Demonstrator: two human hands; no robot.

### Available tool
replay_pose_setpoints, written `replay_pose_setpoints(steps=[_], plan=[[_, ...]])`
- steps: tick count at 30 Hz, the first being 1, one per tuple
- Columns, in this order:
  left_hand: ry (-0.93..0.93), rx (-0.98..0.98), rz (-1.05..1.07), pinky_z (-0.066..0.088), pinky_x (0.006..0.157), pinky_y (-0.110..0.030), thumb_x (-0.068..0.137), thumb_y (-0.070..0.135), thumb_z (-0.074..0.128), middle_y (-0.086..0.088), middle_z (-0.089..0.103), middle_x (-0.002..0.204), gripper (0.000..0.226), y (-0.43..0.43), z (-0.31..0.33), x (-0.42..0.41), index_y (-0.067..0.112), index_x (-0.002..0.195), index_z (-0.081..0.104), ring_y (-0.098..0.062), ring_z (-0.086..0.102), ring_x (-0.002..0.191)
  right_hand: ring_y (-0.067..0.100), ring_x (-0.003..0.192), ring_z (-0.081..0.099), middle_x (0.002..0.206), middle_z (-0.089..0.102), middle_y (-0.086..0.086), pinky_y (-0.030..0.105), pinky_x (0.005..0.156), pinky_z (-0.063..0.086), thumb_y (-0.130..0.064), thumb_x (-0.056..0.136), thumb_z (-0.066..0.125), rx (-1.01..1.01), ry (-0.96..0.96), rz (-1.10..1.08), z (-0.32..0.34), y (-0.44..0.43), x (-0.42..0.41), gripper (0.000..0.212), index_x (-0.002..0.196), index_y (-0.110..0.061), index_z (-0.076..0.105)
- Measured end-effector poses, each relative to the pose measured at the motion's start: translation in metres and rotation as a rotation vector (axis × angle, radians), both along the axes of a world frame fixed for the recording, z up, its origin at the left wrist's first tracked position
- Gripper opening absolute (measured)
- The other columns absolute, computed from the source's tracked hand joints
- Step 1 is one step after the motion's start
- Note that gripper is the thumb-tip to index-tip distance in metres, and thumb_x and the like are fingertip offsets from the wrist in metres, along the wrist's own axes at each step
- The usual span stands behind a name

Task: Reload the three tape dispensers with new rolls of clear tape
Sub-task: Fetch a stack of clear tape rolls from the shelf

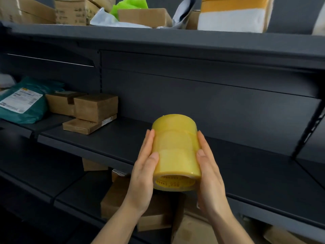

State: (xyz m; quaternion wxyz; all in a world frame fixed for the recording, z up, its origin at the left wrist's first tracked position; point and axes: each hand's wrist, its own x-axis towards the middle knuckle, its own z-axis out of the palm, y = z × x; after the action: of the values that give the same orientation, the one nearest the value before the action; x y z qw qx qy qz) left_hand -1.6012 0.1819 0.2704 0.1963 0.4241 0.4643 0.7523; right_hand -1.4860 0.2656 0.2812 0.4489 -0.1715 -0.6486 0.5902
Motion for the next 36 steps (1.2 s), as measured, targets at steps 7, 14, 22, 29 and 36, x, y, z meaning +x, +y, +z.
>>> replay_pose_setpoints(steps=[7, 14, 22, 29, 36], plan=[[0.011, -0.010, -0.061, 0.034, 0.111, -0.052, 0.077, 0.055, 0.048, 0.013, 0.031, 0.154, 0.059, -0.018, -0.019, 0.088, 0.054, 0.135, 0.036, -0.017, 0.036, 0.139, 0.002, 0.133, 0.044, 0.143, 0.040, -0.035, 0.047, 0.108, 0.041, -0.067, 0.078, 0.047, 0.003, -0.019, -0.028, -0.020, -0.025, 0.093, 0.053, 0.130, -0.067, 0.038], [-0.045, -0.039, -0.144, 0.033, 0.112, -0.052, 0.079, 0.051, 0.049, 0.011, 0.032, 0.154, 0.057, -0.040, -0.042, 0.183, 0.053, 0.135, 0.039, -0.018, 0.035, 0.139, 0.001, 0.133, 0.044, 0.146, 0.041, -0.029, 0.043, 0.108, 0.041, -0.064, 0.080, 0.048, -0.022, -0.052, -0.111, -0.043, -0.055, 0.193, 0.053, 0.133, -0.063, 0.039], [-0.070, -0.088, -0.316, 0.033, 0.111, -0.052, 0.076, 0.051, 0.052, 0.014, 0.034, 0.152, 0.057, -0.061, -0.053, 0.256, 0.054, 0.132, 0.044, -0.017, 0.036, 0.139, -0.007, 0.125, 0.049, 0.136, 0.046, -0.037, 0.028, 0.095, 0.046, -0.063, 0.079, 0.047, -0.072, -0.057, -0.300, -0.053, -0.098, 0.275, 0.049, 0.127, -0.067, 0.043], [-0.078, -0.149, -0.530, 0.033, 0.113, -0.048, 0.074, 0.056, 0.052, 0.022, 0.033, 0.151, 0.049, -0.082, -0.061, 0.304, 0.065, 0.122, 0.047, -0.008, 0.035, 0.138, -0.011, 0.112, 0.055, 0.126, 0.051, -0.039, 0.023, 0.084, 0.051, -0.067, 0.074, 0.045, -0.159, -0.071, -0.533, -0.060, -0.152, 0.327, 0.050, 0.124, -0.069, 0.043], [-0.086, -0.227, -0.760, 0.036, 0.109, -0.052, 0.071, 0.059, 0.054, 0.022, 0.033, 0.150, 0.058, -0.111, -0.069, 0.374, 0.063, 0.127, 0.042, -0.015, 0.039, 0.136, 0.001, 0.110, 0.060, 0.130, 0.053, -0.026, 0.030, 0.087, 0.053, -0.057, 0.083, 0.043, -0.252, -0.057, -0.766, -0.067, -0.209, 0.396, 0.042, 0.123, -0.069, 0.045]])
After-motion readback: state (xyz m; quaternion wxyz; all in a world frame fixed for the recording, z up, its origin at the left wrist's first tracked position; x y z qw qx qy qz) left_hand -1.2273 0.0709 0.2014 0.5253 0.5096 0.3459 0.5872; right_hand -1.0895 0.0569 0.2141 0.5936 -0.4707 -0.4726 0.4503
